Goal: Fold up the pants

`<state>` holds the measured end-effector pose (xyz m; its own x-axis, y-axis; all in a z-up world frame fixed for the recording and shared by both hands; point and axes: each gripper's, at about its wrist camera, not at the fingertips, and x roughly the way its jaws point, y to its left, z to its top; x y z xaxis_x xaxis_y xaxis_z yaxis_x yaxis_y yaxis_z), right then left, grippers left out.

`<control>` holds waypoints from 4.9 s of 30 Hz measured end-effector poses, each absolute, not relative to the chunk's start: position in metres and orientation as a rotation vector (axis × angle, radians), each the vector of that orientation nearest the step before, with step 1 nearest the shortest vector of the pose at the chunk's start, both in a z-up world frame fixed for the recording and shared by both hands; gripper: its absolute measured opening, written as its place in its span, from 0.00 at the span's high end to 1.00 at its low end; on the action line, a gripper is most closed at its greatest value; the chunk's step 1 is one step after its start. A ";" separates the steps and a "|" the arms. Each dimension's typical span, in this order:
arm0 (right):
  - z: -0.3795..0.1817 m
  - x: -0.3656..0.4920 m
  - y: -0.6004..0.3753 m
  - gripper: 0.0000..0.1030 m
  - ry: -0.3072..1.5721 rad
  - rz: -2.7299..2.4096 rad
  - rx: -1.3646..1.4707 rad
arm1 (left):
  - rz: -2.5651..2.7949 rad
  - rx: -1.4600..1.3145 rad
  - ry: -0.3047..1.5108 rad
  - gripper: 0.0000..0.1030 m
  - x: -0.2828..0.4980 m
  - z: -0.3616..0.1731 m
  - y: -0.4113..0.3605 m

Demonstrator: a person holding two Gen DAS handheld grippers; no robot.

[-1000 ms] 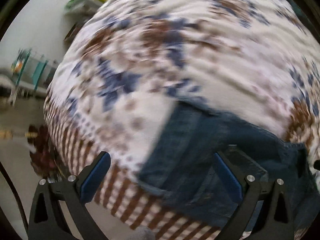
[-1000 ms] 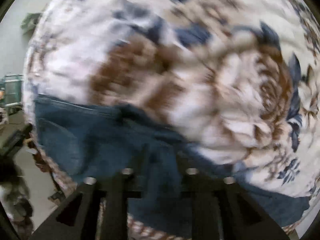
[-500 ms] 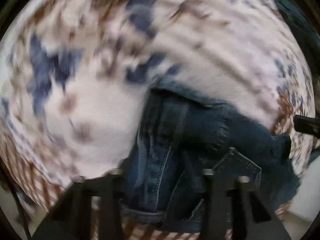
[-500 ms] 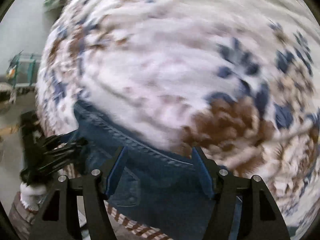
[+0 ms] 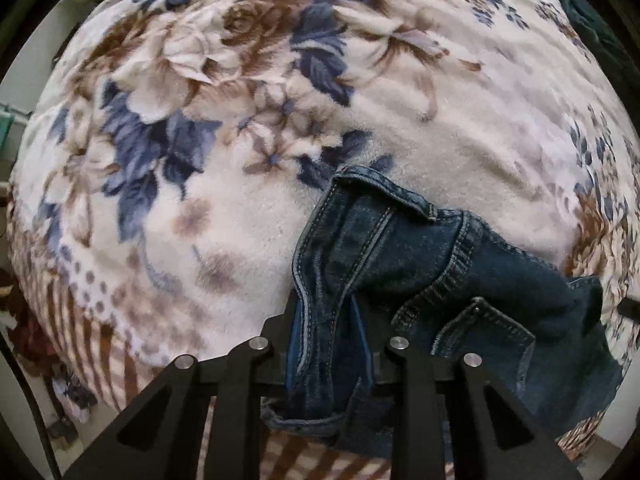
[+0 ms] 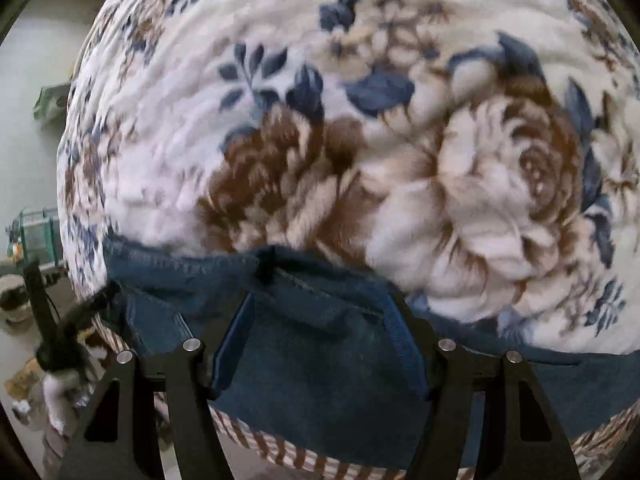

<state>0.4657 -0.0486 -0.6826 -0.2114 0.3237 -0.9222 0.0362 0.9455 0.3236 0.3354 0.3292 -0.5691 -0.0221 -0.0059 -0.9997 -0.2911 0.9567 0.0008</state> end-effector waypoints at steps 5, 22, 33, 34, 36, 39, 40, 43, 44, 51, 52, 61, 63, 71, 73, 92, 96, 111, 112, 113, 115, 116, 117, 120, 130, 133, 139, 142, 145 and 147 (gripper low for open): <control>-0.707 0.465 -0.013 0.33 1.771 0.487 0.328 | 0.367 -0.168 1.520 0.55 0.337 -0.520 0.329; -0.821 0.468 -0.002 0.35 1.948 0.852 0.877 | 0.219 0.023 1.455 0.25 0.374 -0.553 0.187; -0.780 0.442 0.018 0.34 1.912 1.103 0.661 | 0.329 -0.050 1.446 0.25 0.366 -0.545 0.215; -0.785 0.441 0.020 0.35 1.923 1.061 0.579 | 0.329 -0.055 1.455 0.25 0.364 -0.547 0.216; -0.798 0.445 0.025 0.34 1.940 0.983 0.606 | 0.326 -0.054 1.463 0.25 0.362 -0.548 0.215; -0.811 0.453 0.039 0.34 1.912 0.956 0.818 | 0.324 -0.055 1.468 0.25 0.359 -0.547 0.214; -0.814 0.456 0.045 0.32 1.893 0.942 0.911 | 0.324 -0.056 1.467 0.25 0.358 -0.547 0.213; -0.816 0.461 0.050 0.34 1.924 0.902 0.937 | 0.323 -0.057 1.472 0.25 0.357 -0.548 0.213; -0.815 0.462 0.046 0.38 1.918 0.905 0.962 | 0.322 -0.056 1.475 0.25 0.357 -0.549 0.213; -0.782 0.466 0.018 0.87 1.847 0.653 0.745 | 0.321 -0.021 1.482 0.25 0.353 -0.555 0.214; -0.781 0.467 0.019 0.87 1.852 0.618 0.734 | 0.321 -0.016 1.484 0.25 0.352 -0.555 0.215; -0.778 0.480 -0.044 0.85 1.831 0.420 0.795 | 0.280 -0.003 1.474 0.25 0.354 -0.541 0.216; -0.764 0.485 -0.076 0.79 1.762 0.337 0.743 | 0.265 0.001 1.451 0.25 0.354 -0.532 0.210; -0.654 0.433 -0.163 0.25 1.514 0.263 0.748 | 0.072 -0.007 1.432 0.25 0.352 -0.501 0.127; -0.648 0.391 -0.204 0.25 1.491 0.149 0.839 | 0.008 0.040 1.416 0.25 0.346 -0.489 0.092; -0.723 0.145 -0.595 0.41 1.163 -0.603 1.203 | -0.251 0.345 1.469 0.25 0.286 -0.543 -0.237; -0.754 0.163 -0.607 0.68 1.220 -0.559 1.185 | -0.253 0.445 1.477 0.25 0.280 -0.567 -0.278; -0.758 0.139 -0.607 0.69 1.369 -0.471 1.153 | -0.175 0.458 1.541 0.11 0.285 -0.597 -0.280; -0.746 0.142 -0.612 0.68 1.334 -0.476 1.127 | -0.173 0.463 1.544 0.07 0.286 -0.600 -0.280; -0.735 0.145 -0.616 0.65 1.304 -0.480 1.098 | -0.165 0.470 1.545 0.04 0.287 -0.603 -0.282; -0.713 0.152 -0.625 0.45 1.218 -0.476 1.078 | -0.159 0.454 1.560 0.00 0.290 -0.610 -0.282; -0.706 0.156 -0.629 0.40 1.191 -0.463 1.079 | -0.163 0.435 1.573 0.00 0.293 -0.614 -0.281; -0.705 0.167 -0.632 0.37 1.184 -0.435 1.076 | -0.165 0.424 1.581 0.00 0.294 -0.616 -0.280; -0.719 0.204 -0.634 0.37 1.290 -0.349 1.037 | -0.166 0.421 1.591 0.00 0.296 -0.619 -0.280; -0.705 0.262 -0.553 0.86 1.372 -0.177 0.493 | -0.177 0.406 1.617 0.00 0.296 -0.623 -0.281; -0.675 0.246 -0.527 0.88 1.309 -0.118 0.408 | -0.181 0.395 1.616 0.00 0.298 -0.620 -0.280; -0.669 0.201 -0.573 0.88 1.324 -0.345 0.452 | -0.192 0.383 1.515 0.00 0.302 -0.586 -0.267; -0.697 0.184 -0.624 0.79 1.317 -0.348 0.912 | -0.205 0.382 1.492 0.00 0.298 -0.579 -0.270; -0.704 0.190 -0.632 0.41 1.329 -0.337 0.926 | -0.222 0.387 1.498 0.00 0.291 -0.578 -0.276; -0.712 0.198 -0.628 0.41 1.354 -0.293 0.912 | -0.232 0.390 1.507 0.00 0.285 -0.578 -0.282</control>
